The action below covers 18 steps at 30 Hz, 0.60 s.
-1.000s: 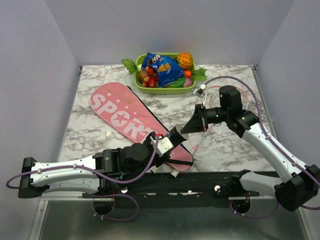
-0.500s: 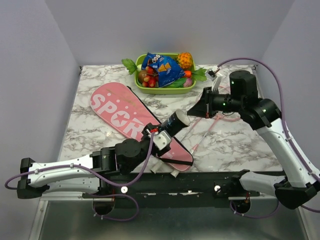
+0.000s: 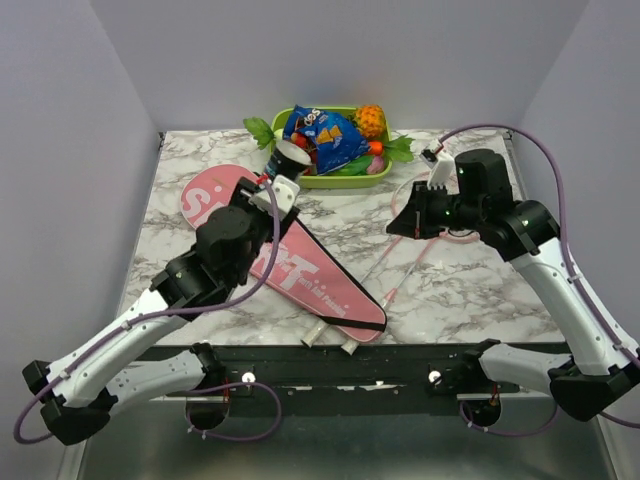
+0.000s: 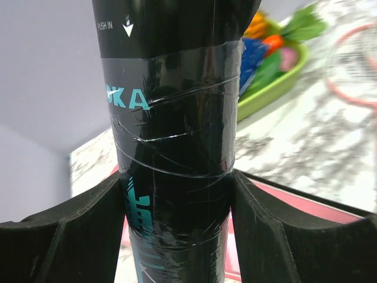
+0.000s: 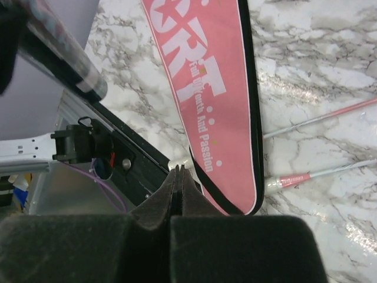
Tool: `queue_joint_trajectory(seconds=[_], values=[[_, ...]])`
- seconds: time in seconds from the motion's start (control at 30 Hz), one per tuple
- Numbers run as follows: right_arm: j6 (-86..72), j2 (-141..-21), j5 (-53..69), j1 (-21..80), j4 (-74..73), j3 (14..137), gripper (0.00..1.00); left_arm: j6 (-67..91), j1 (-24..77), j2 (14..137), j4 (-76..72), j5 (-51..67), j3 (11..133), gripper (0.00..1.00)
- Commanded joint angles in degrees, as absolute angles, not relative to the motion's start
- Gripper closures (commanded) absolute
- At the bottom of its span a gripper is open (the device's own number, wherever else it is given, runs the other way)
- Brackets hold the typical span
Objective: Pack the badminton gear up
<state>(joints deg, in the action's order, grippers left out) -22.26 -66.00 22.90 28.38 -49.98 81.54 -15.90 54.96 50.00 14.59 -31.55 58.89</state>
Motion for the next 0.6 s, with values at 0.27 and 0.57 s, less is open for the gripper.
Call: queue_joint_trajectory(seconds=[0.27, 0.57], values=[[-24.3, -66.7, 29.9, 28.3, -43.1, 65.5, 0.99, -8.4, 13.8, 70.5, 29.9, -4.1, 72.7, 1.0], [-22.4, -66.0, 32.3, 28.3, -40.8, 56.5, 0.99, -4.7, -1.0, 83.7, 29.7, -4.7, 73.2, 1.0]])
